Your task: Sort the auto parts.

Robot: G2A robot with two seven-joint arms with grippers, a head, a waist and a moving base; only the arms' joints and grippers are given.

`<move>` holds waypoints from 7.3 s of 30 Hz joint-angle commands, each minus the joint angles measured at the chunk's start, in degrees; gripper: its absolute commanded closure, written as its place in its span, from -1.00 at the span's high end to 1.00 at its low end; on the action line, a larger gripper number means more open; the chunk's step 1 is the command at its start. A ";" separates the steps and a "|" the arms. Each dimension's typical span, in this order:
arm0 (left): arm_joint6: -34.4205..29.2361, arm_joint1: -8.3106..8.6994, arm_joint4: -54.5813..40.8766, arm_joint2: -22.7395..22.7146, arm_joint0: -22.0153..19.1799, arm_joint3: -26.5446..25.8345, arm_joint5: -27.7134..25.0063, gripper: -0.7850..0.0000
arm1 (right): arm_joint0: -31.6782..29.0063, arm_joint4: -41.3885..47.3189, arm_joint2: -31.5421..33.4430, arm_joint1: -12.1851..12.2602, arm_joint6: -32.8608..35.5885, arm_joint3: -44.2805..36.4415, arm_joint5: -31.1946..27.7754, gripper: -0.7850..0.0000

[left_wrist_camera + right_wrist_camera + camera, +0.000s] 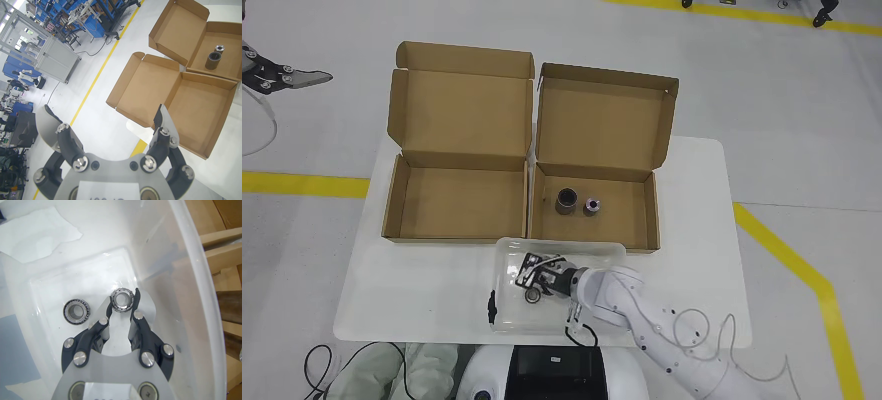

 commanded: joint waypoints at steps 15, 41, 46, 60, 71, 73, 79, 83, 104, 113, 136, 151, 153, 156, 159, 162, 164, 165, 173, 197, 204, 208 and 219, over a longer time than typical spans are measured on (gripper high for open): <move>0.00 0.00 0.00 0.00 0.00 0.00 0.00 1.00 | -4.61 -0.62 3.25 1.30 2.86 -3.98 0.55 -0.30; 0.00 0.00 0.00 0.00 0.00 0.00 0.00 1.00 | -3.88 -1.18 2.92 0.78 2.35 -2.53 0.71 -0.22; 0.00 0.00 0.00 0.00 0.00 0.00 0.00 1.00 | -3.54 -0.98 2.68 0.57 2.46 -1.80 0.73 -0.11; 0.00 0.00 0.00 0.00 0.00 0.00 0.00 1.00 | -3.09 -2.70 1.86 0.14 3.45 -1.10 1.60 -1.00; 0.00 0.00 0.00 0.00 0.00 0.00 0.00 1.00 | -5.11 -6.50 2.76 0.62 1.42 -5.87 2.85 -1.00; 0.00 0.00 0.00 0.00 0.00 0.00 0.00 1.00 | -5.84 -5.79 3.39 0.84 -0.09 -6.72 2.07 -1.00; 0.00 0.00 0.00 0.00 0.00 0.00 0.00 1.00 | -7.70 -2.29 6.28 1.74 -8.23 -8.12 -2.64 -1.00; 0.00 0.00 0.00 0.00 0.00 0.00 0.00 1.00 | -8.72 -0.11 8.28 2.37 -14.23 -9.25 -6.19 -1.00; 0.00 0.00 0.00 0.00 0.00 0.00 0.00 1.00 | -5.25 13.04 12.87 2.82 -31.56 -14.99 -15.96 -1.00; 0.00 0.00 0.00 0.00 0.00 0.00 0.00 1.00 | -1.65 14.22 13.03 2.09 -30.57 -21.08 -10.74 -1.00; 0.00 0.00 0.00 0.00 0.00 0.00 0.00 1.00 | 6.39 14.27 13.21 0.22 -31.21 -31.22 -3.63 -1.00; 0.00 0.00 0.00 0.00 0.00 0.00 0.00 1.00 | 5.73 12.66 14.35 -0.01 -28.72 -33.41 -2.49 -1.00; 0.00 0.00 0.00 0.00 0.00 0.00 0.00 1.00 | 4.93 12.33 14.60 0.09 -28.33 -33.39 -2.64 -1.00; 0.00 0.00 0.00 0.00 0.00 0.00 0.00 1.00 | 3.67 11.92 14.91 0.23 -28.71 -32.73 -3.20 -1.00; 0.00 0.00 0.00 0.00 0.00 0.00 0.00 1.00 | 2.49 11.61 15.41 0.39 -29.54 -31.82 -3.82 -1.00; 0.00 0.00 0.00 0.00 0.00 0.00 0.00 1.00 | 1.63 11.22 15.72 0.51 -30.02 -31.00 -4.39 -1.00; 0.00 0.00 0.00 0.00 0.00 0.00 0.00 1.00 | 1.20 10.81 15.70 0.57 -30.00 -30.43 -4.73 -1.00; 0.00 0.00 0.00 0.00 0.00 0.00 0.00 1.00 | 0.99 10.65 15.63 0.58 -30.08 -30.05 -4.91 -1.00; 0.00 0.00 0.00 0.00 0.00 0.00 0.00 1.00 | 1.02 9.73 14.75 0.47 -29.52 -26.09 -5.33 -1.00; 0.00 0.00 0.00 0.00 0.00 0.00 0.00 1.00 | 10.04 13.70 6.58 -2.32 -17.65 -7.02 -4.10 -1.00; 0.00 0.00 0.00 0.00 0.00 0.00 0.00 1.00 | 15.14 17.31 3.76 -4.18 -13.65 1.76 -2.71 -1.00; 0.00 0.00 0.00 0.00 0.00 0.00 0.00 1.00 | 18.31 18.72 1.11 -5.68 -11.91 7.57 -2.09 -1.00; 0.00 0.00 0.00 0.00 0.00 0.00 0.00 1.00 | 27.85 21.73 -6.83 -11.34 -6.89 21.57 -0.91 -1.00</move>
